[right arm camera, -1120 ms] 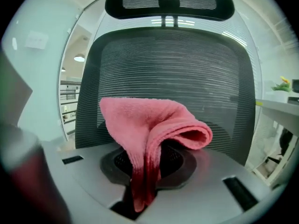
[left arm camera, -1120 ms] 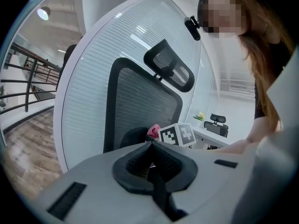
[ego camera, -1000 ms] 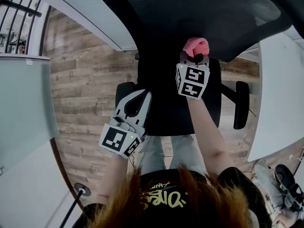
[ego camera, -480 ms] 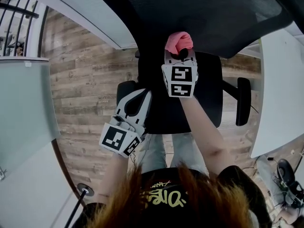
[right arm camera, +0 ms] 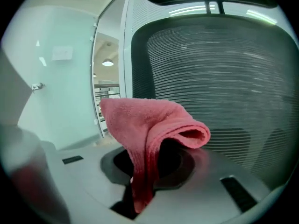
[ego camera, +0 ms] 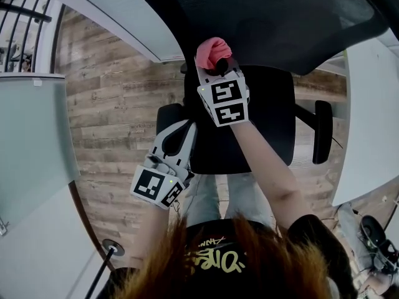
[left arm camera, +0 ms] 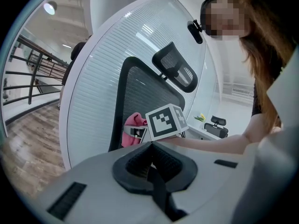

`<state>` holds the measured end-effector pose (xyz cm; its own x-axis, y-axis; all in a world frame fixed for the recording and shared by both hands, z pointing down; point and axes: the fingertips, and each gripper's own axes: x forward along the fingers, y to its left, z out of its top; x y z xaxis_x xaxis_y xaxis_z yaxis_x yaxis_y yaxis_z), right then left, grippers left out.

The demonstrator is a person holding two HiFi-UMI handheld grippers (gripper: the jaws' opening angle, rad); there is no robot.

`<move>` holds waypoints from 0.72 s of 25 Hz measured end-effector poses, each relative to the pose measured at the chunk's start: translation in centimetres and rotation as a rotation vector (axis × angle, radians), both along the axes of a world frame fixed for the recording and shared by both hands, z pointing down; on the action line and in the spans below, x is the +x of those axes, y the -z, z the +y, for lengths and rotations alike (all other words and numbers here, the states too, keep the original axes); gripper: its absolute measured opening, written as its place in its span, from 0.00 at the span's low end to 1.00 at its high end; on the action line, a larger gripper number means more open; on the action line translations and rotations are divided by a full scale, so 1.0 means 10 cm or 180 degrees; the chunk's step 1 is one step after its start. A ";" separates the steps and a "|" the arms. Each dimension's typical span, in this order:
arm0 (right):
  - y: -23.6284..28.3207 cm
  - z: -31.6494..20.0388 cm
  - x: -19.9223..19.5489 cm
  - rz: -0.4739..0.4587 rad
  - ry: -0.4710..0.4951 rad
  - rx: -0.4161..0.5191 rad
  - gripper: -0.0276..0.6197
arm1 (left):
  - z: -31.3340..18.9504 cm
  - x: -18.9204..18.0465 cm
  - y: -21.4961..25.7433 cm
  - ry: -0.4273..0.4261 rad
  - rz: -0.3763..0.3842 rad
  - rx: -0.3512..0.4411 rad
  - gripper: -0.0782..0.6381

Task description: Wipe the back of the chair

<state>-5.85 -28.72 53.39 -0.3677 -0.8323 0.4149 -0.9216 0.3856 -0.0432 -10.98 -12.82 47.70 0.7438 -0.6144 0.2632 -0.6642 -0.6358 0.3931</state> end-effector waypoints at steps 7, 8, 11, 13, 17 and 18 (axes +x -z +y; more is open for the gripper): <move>-0.02 0.00 -0.31 -0.0044 0.0381 -0.0112 0.14 | 0.02 -0.12 0.00 0.0056 -0.0017 -0.0027 0.10; -0.02 -0.01 -0.32 -0.0043 0.0398 -0.0110 0.14 | 0.02 -0.13 0.00 0.0061 -0.0018 -0.0028 0.10; -0.02 0.01 -0.38 -0.0039 0.0555 -0.0112 0.14 | 0.02 -0.14 -0.01 0.0063 -0.0021 -0.0044 0.10; -0.02 0.05 -0.49 -0.0078 0.0818 -0.0137 0.14 | 0.04 -0.11 -0.02 0.0042 -0.0033 -0.0057 0.10; 0.12 0.16 -0.64 -0.0168 0.1158 -0.0014 0.14 | 0.07 0.01 -0.01 -0.0042 -0.0049 -0.0058 0.10; 0.16 0.19 -0.61 -0.0211 0.1139 0.0028 0.14 | 0.07 0.04 0.00 -0.0068 -0.0050 -0.0055 0.10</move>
<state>-11.99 -26.86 51.77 -0.6623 -0.6494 0.3736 -0.7235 0.6839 -0.0936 -10.56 -12.12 47.70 0.7525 -0.5935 0.2855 -0.6567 -0.6431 0.3939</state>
